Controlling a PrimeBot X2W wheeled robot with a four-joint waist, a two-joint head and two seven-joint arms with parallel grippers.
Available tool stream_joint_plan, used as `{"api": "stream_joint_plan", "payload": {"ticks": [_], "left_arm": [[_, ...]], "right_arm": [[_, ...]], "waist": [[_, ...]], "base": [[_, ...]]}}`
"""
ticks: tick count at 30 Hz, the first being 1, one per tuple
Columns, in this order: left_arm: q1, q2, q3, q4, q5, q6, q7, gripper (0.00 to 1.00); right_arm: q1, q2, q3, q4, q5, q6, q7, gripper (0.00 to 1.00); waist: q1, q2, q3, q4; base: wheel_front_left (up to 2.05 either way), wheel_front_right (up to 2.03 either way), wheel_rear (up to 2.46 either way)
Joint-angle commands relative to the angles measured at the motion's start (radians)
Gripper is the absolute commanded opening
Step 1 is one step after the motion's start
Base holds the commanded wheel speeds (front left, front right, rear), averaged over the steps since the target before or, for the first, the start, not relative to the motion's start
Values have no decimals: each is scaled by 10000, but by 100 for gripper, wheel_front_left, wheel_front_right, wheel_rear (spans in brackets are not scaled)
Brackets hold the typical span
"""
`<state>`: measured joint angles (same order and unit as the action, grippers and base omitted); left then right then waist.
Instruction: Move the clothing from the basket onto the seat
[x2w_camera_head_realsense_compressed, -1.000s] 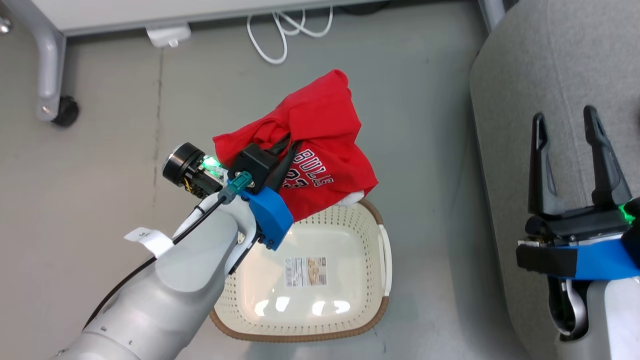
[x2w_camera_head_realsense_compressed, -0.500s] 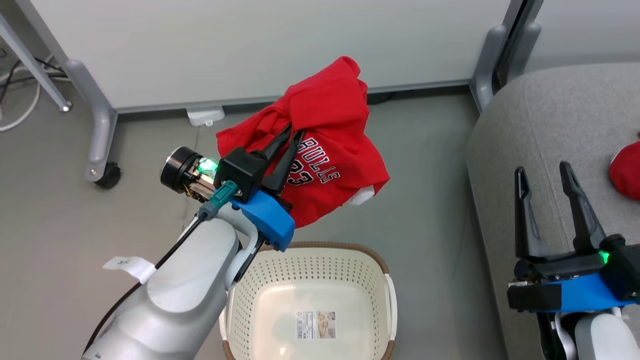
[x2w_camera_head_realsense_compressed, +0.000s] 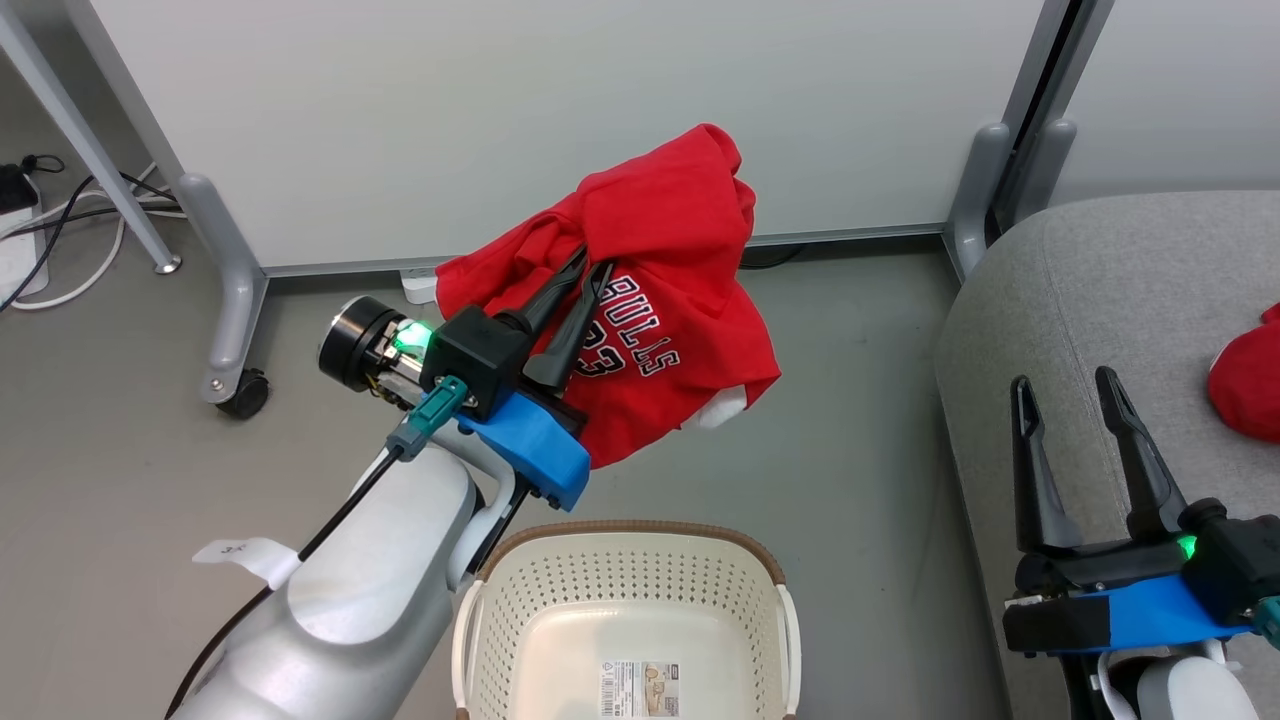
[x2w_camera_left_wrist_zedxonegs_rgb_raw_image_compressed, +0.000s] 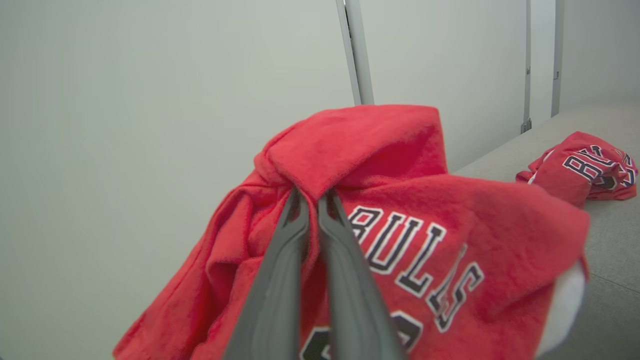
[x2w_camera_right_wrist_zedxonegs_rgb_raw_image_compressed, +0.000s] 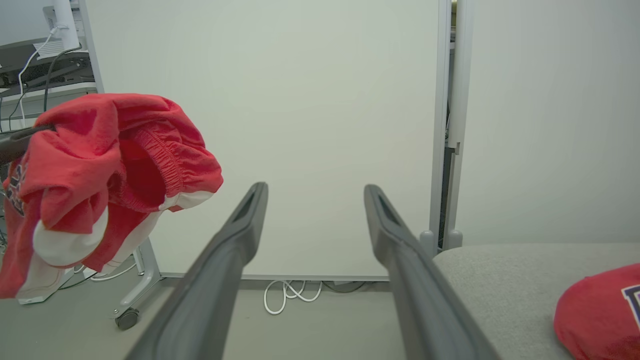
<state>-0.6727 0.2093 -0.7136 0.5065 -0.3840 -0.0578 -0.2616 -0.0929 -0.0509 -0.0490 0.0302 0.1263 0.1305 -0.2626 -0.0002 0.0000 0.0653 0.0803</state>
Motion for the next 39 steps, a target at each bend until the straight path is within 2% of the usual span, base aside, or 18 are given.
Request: {"api": "stream_joint_plan", "payload": {"ticks": [1,8,18,24,33,39], "left_arm": [[129,20,77,-47,70,8,-50,0],[113,5,102,-171,132,-13,-50,0],[-102,-106,79,-239,247,-113,-50,0],[-203,-262,42,-259,329,-177,-50,0],[-320,-484,42,-343,509,-263,-50,0],[-300,-599,105,-355,599,-306,-50,0]], "right_arm": [[164,10,21,36,95,5,-34,100],[131,10,562,143,266,5,-34,100],[-486,9,2811,748,639,5,-34,100],[-1273,4,3821,1306,759,5,-34,100],[-2319,3,4568,2151,1111,5,-34,100],[-2637,1,4711,2312,1496,5,-34,100]], "waist": [[2,0,-16,7],[2,0,40,44],[2,0,216,240],[2,0,360,421],[2,0,614,744],[2,0,735,848]], "base": [[0,0,0],[0,0,0],[0,0,0],[0,0,0],[0,0,0],[0,0,0]]}}
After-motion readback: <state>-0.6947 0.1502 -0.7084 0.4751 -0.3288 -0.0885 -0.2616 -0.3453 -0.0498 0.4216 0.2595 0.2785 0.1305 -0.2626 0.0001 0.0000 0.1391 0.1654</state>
